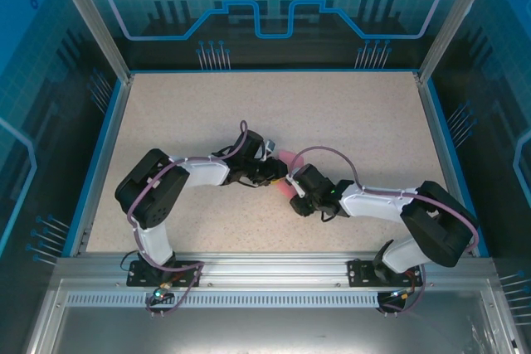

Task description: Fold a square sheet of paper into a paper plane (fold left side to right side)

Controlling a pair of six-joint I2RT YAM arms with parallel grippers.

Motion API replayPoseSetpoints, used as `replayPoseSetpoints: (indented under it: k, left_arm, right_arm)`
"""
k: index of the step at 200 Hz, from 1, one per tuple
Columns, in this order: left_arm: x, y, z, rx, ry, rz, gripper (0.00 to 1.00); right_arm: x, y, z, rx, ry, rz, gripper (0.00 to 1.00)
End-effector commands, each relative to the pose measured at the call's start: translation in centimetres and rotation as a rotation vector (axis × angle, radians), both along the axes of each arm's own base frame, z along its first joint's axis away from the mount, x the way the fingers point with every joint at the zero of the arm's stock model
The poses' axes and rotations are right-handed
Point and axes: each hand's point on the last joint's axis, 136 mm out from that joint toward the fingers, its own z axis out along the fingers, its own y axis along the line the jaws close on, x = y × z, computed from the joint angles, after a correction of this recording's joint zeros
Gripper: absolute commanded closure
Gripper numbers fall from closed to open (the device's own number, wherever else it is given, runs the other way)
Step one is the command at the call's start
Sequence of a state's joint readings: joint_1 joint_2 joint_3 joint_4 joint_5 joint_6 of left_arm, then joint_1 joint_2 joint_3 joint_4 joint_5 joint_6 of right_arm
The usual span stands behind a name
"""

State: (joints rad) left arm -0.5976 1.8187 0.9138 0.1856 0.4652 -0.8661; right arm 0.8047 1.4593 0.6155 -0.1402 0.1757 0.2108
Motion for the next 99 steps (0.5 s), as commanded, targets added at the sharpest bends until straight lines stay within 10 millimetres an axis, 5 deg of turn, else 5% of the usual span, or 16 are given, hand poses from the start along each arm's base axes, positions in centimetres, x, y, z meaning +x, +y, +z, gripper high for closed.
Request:
replayPoseSetpoints:
  k: [1,99]
  left_arm:
    - [0.4,-0.2,1.8,-0.017,-0.023,-0.008,0.67]
    - [-0.3,2.8,4.3,0.021,-0.083,0.031,0.50]
  right_arm:
    - [0.3,0.8,0.3,0.009,-0.007,0.011,0.71]
    - [-1.0,0.3,-0.7,0.089,0.094,-0.007,0.93]
